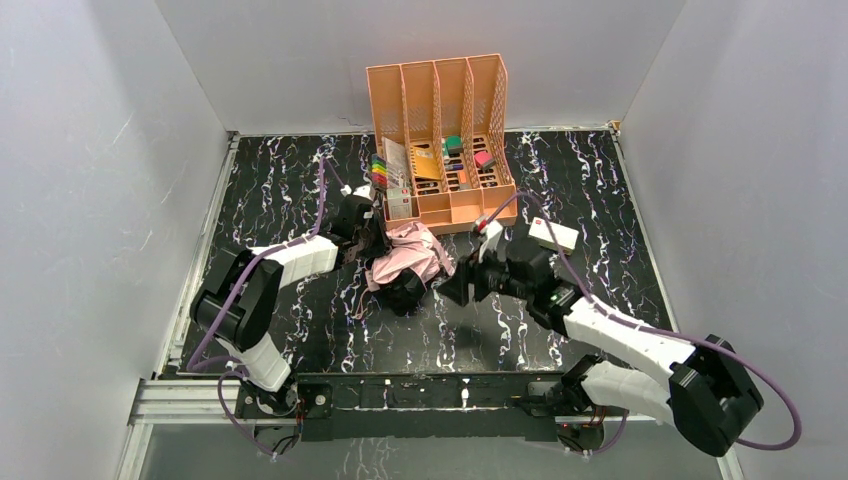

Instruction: Put away the umbrella

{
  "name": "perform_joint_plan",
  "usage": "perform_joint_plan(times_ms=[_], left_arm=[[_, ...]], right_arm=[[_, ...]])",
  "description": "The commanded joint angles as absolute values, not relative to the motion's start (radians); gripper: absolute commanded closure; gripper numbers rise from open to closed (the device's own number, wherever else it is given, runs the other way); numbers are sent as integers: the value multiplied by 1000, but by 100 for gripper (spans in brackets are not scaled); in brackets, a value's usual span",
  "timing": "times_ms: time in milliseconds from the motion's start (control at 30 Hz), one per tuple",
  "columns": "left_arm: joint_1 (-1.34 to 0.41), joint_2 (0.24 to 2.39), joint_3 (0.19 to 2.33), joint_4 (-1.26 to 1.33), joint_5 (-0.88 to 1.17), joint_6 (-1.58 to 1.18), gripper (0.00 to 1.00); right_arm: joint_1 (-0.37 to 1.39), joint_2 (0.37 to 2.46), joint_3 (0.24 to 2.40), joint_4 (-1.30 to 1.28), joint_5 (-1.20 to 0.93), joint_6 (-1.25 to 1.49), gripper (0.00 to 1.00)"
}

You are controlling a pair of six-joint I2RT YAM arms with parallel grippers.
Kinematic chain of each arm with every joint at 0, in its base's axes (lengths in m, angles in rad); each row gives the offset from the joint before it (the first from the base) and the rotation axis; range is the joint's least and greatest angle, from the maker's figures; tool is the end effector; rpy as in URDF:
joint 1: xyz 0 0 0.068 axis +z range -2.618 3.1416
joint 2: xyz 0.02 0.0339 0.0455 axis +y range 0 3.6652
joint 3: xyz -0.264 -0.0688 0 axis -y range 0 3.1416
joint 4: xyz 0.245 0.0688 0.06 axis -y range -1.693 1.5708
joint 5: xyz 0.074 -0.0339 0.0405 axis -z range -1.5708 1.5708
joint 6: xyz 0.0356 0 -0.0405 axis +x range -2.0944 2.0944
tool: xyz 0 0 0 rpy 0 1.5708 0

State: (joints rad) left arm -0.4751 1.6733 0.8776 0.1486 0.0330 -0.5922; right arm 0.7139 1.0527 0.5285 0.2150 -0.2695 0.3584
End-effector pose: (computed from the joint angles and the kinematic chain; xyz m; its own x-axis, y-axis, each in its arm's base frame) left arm 0.3096 -0.1606 0.1770 -0.7131 -0.2606 -0.6509 0.0995 0.8814 -0.4618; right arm 0.1711 0.1608 0.2392 -0.5040 0.0107 -0.8636 -0.6899 0.5966 0.4100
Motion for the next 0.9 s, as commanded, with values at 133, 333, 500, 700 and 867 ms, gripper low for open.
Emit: perform_joint_plan(times_ms=[133,333,500,700,867], left_arm=[[-463,1715,843,65,-3,-588,100],[-463,1715,831,72,32,-585,100],[-463,1712,820,76,38,-581,100],[-464,1722,821,82,51,-581,100],[-463,1726,826,80,52,-577,100]], right_arm=[[838,1145,437,547,-237,316,29],[838,1307,506,601,-301,259,29],[837,1382,531,629,-315,237,30],[838,1440,565,661,-335,244,34],[837,1487,585,685,-359,251,44]])
